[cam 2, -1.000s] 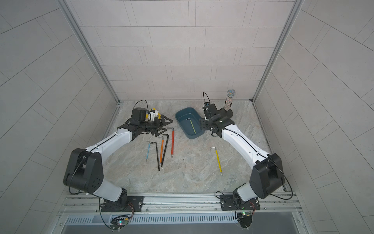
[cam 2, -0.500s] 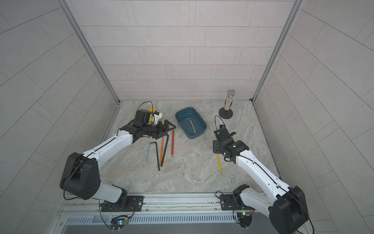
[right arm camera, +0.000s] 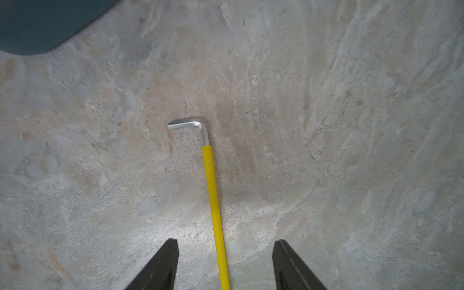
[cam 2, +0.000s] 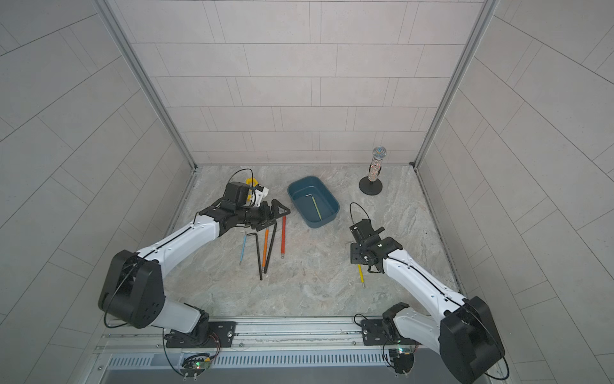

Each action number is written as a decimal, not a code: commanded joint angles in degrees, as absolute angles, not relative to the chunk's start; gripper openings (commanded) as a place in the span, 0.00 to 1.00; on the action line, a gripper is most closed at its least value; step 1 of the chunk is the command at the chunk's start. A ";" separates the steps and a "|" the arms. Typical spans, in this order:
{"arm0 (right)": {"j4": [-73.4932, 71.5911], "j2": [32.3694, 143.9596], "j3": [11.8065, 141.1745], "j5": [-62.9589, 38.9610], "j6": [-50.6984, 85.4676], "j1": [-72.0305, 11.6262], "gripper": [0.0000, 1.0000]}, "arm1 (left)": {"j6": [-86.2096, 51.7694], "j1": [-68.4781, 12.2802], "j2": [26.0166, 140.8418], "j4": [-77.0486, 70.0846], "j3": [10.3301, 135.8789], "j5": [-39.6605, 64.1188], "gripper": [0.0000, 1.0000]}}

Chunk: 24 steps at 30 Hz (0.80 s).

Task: Put the hex key on the desktop into the storage box
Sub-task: Pick up the Allen key from the center of the board.

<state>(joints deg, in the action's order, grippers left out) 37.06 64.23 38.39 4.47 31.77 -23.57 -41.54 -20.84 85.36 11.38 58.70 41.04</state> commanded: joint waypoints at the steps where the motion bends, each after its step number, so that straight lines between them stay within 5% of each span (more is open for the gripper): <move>1: 36.25 66.90 37.73 4.27 32.70 -23.40 0.63 | -41.22 -21.49 83.87 10.90 57.82 41.09 1.00; 24: 32.25 79.13 38.01 4.11 33.72 -23.42 0.53 | -41.22 -21.81 83.65 10.46 57.48 41.24 1.00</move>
